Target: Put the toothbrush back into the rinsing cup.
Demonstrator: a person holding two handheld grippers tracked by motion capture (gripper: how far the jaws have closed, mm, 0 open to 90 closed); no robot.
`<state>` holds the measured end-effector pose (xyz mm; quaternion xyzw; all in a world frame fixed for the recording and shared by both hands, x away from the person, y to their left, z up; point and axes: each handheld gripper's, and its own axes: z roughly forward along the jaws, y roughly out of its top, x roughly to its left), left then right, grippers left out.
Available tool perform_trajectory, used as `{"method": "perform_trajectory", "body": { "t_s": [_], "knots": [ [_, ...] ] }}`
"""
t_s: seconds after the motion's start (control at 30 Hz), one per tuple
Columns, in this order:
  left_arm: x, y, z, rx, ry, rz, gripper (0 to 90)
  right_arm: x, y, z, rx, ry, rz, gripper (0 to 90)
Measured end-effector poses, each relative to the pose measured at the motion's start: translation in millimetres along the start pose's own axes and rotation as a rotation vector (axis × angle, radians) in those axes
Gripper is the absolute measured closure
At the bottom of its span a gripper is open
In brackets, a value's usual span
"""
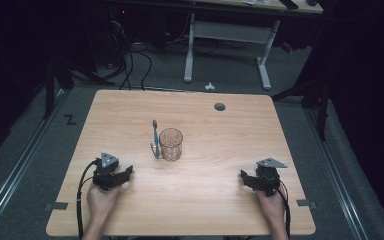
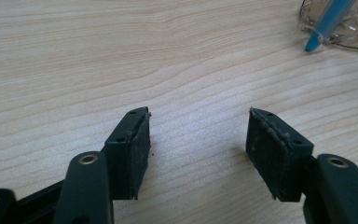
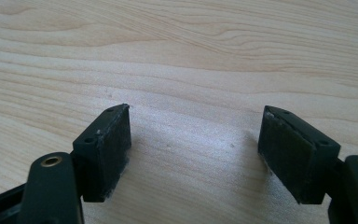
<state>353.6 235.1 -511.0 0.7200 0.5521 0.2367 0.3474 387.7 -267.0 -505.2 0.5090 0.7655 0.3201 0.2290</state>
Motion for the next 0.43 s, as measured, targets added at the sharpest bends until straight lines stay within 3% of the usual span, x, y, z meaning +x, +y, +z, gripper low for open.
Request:
{"method": "perform_trajectory", "body": {
  "t_s": [0.1, 0.43],
  "knots": [
    [-3.4, 0.3, 1.0, 0.008, 0.015, 0.026, 38.3, 0.0, 0.0, 0.0, 0.0, 0.0, 0.0, 25.6],
    [-3.4, 0.3, 1.1, 0.013, -0.001, 0.027, 33.1, 0.0, 0.0, 0.0, 0.0, 0.0, 0.001, 25.6]
  ]
}}
